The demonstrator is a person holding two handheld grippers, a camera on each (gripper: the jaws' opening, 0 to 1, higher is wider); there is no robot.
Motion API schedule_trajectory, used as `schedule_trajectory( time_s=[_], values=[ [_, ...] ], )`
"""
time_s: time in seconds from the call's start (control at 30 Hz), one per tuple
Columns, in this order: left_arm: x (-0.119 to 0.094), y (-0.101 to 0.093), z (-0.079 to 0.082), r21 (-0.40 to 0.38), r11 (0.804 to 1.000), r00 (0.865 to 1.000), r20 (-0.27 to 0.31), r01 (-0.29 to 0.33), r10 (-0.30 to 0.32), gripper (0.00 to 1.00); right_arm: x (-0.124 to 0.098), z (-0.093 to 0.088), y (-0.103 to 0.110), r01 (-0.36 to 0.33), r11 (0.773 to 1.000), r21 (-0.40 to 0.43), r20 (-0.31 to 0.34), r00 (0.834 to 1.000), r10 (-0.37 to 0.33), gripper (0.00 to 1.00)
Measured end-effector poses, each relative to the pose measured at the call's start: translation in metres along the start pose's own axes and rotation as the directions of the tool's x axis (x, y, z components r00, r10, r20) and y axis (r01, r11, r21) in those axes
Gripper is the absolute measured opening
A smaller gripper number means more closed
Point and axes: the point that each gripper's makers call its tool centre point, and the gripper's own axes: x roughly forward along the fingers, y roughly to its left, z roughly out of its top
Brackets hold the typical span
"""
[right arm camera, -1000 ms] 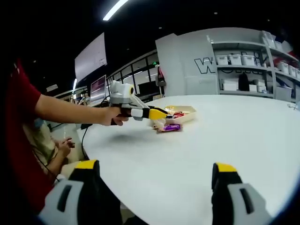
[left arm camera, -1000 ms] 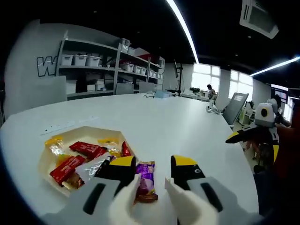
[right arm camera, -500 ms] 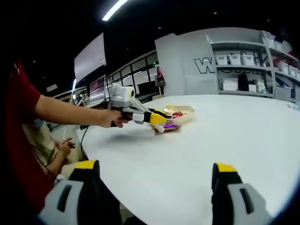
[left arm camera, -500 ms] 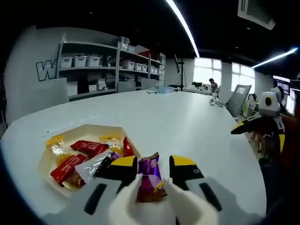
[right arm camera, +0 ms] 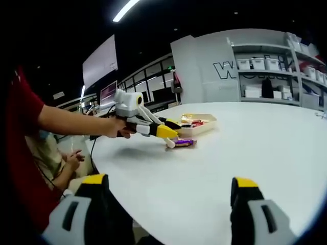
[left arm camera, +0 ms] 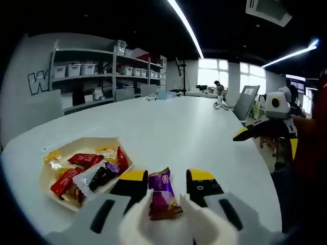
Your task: Place the target food into the container with the food tongs after gripping and lifting it, then release it inside without dropping or visibly crushing the food.
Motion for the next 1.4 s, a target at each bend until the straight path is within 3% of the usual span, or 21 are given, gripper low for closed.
schedule_trajectory(
  time_s=[0.17,0.43,0.77,0.97,1.07,1.13,1.4],
  values=[
    [0.007,0.002,0.006,-0.012,1.0,0.999,0.027,-0.019,0.02,0.3,-0.002,-0.001,-0.002,0.006,1.0,0.006,-0.001,1.0,-0.006,0.99],
    [0.018,0.005,0.004,-0.003,1.0,1.0,0.019,-0.018,0.018,0.3,-0.005,-0.002,-0.006,0.015,1.0,0.014,0.001,1.0,-0.015,0.99],
    [0.015,0.012,0.011,-0.028,0.999,0.999,0.022,-0.024,0.024,0.3,-0.005,-0.002,-0.009,0.017,1.0,0.02,0.007,1.0,-0.017,0.99],
    [0.02,0.01,0.0,-0.061,0.998,1.0,-0.012,0.001,-0.002,0.31,-0.006,-0.005,-0.009,0.018,1.0,0.024,0.003,1.0,-0.018,0.99],
    [0.023,0.008,-0.011,-0.042,0.999,0.999,-0.044,0.003,-0.005,0.31,-0.009,-0.002,-0.009,0.012,0.999,0.037,0.018,1.0,-0.012,0.99],
    [0.022,0.011,-0.01,-0.089,0.996,0.999,-0.036,-0.007,0.004,0.3,-0.009,-0.001,-0.01,0.016,0.999,0.036,0.02,1.0,-0.017,0.99],
    [0.021,0.012,-0.008,-0.088,0.996,1.0,-0.029,0.001,-0.003,0.27,-0.007,0.002,-0.008,0.01,0.999,0.033,0.018,1.0,-0.011,0.99]
  ],
)
